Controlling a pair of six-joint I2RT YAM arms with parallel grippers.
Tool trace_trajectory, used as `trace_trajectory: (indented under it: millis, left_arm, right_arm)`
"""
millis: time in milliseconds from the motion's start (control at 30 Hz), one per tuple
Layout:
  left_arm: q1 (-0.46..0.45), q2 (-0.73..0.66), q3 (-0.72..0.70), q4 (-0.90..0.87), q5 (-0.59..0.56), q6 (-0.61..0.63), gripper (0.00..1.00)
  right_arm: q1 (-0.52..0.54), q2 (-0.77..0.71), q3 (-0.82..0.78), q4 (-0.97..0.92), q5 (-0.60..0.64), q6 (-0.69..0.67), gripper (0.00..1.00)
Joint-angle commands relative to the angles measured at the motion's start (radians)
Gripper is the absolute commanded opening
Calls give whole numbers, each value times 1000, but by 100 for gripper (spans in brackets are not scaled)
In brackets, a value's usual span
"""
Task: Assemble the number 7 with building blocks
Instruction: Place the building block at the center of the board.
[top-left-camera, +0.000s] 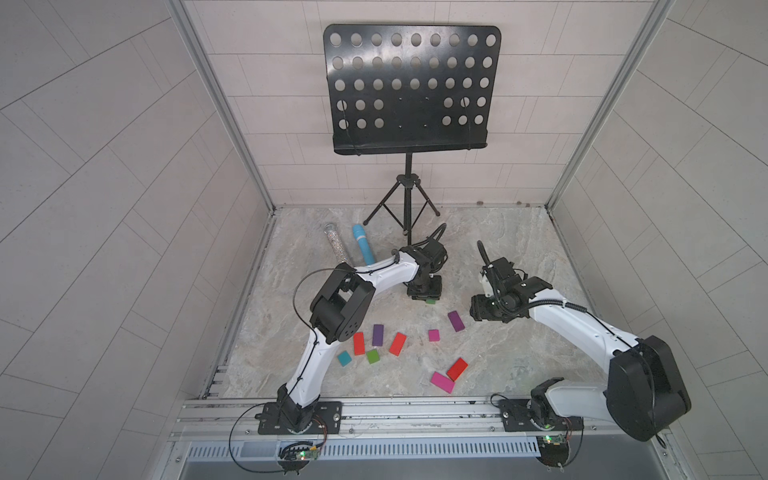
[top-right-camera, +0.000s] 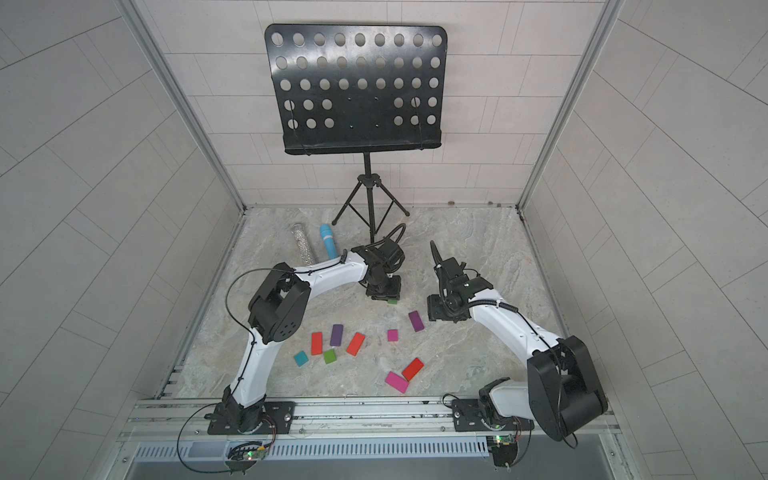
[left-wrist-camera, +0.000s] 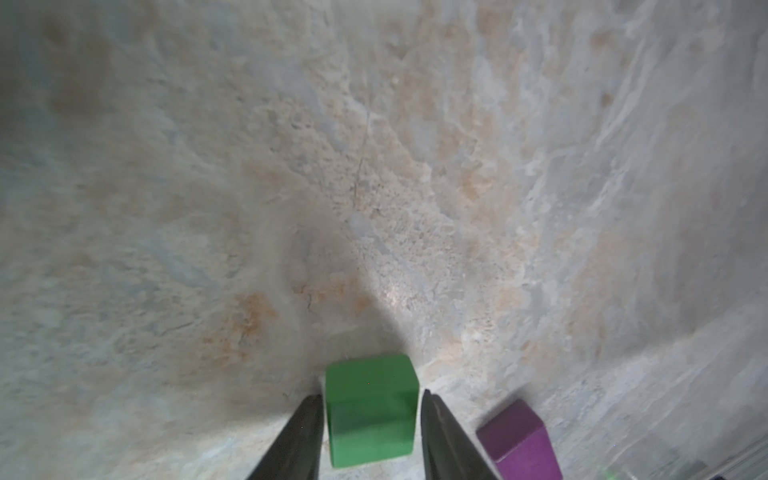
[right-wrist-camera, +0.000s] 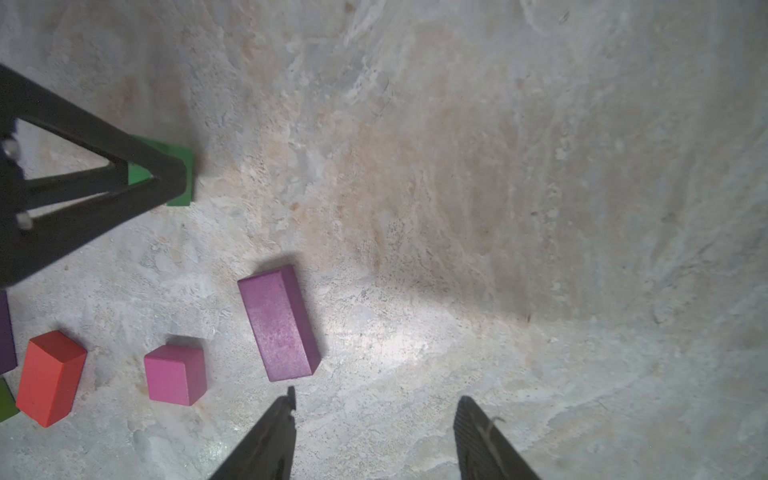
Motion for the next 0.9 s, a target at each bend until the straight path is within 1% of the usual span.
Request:
trace_trajectory:
  millis: [0, 67, 267, 400, 467, 533, 667, 767, 867]
  left_arm:
    - [-1, 11, 31, -14, -12, -21, 49]
    - [-1, 7, 30, -14, -12, -23, 52]
    - [-1, -25, 17, -14, -24, -26, 54]
    - [15, -71, 4, -14, -35, -27, 54]
    - [35, -105, -12, -14, -35, -26, 55]
    - [60, -143, -33, -20, -39, -18, 58]
    - [121, -227, -76, -47, -65, 21, 59]
    - [164, -277, -110, -70, -96, 58, 61]
    - [209, -315, -170, -68, -96, 70, 61]
  right_arm:
    - [9, -15, -9, -3, -5, -6, 64]
    - [12, -12, -11, 1, -4, 0, 63]
    - [14, -23, -18, 21, -17, 14, 63]
    - [52, -18, -13, 13, -8, -19, 63]
    - [81, -2, -4, 3, 3, -30, 63]
    - [109, 20, 5, -7, 9, -32, 63]
    - [171, 61, 21, -18, 46, -37, 63]
    - [183, 96, 36, -23, 67, -34, 63]
    - [186, 136, 62, -21, 70, -33, 63]
